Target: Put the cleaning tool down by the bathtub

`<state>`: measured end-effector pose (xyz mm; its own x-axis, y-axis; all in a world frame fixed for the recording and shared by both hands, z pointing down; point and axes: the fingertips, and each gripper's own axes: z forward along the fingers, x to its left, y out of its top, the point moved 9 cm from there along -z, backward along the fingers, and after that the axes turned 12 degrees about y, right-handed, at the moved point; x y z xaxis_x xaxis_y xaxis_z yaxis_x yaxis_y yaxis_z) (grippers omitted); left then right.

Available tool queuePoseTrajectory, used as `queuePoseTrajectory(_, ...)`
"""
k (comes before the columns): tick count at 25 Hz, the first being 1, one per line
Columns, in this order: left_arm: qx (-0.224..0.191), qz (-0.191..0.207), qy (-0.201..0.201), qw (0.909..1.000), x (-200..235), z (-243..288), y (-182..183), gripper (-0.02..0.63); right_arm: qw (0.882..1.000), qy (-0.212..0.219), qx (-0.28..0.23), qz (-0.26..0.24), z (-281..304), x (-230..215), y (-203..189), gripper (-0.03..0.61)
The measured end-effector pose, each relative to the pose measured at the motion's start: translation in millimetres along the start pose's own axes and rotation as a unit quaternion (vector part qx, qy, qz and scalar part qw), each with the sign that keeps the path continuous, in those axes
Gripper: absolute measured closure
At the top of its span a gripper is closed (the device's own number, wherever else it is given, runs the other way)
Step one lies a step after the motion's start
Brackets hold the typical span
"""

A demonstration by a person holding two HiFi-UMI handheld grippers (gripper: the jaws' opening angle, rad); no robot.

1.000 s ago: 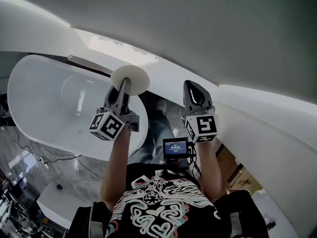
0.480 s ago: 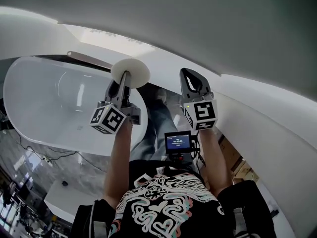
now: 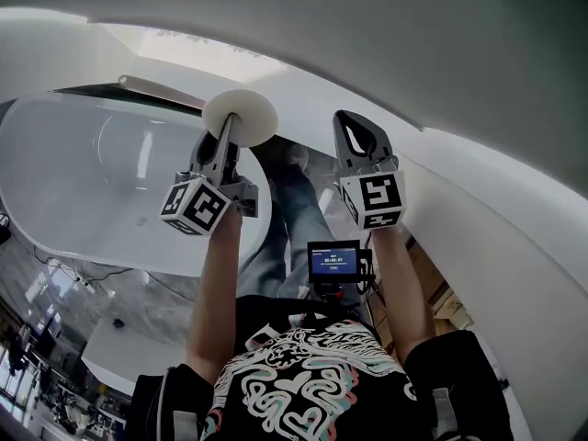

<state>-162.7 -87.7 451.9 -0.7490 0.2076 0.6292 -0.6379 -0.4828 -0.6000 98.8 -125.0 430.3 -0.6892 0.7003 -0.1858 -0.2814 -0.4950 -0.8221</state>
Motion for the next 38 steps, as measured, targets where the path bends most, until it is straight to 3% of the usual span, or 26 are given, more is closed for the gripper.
queuePoseTrajectory(22,0.05,0.005,0.011,0.9987,49,46,-68,0.471,0.999,0.029,0.026,-0.002,48,-15,-72,0.55)
queuePoseTrajectory(38,0.076,-0.01,-0.014,0.997,74,95,-99,0.471,0.998,0.042,0.048,-0.006,85,-27,-118,0.55)
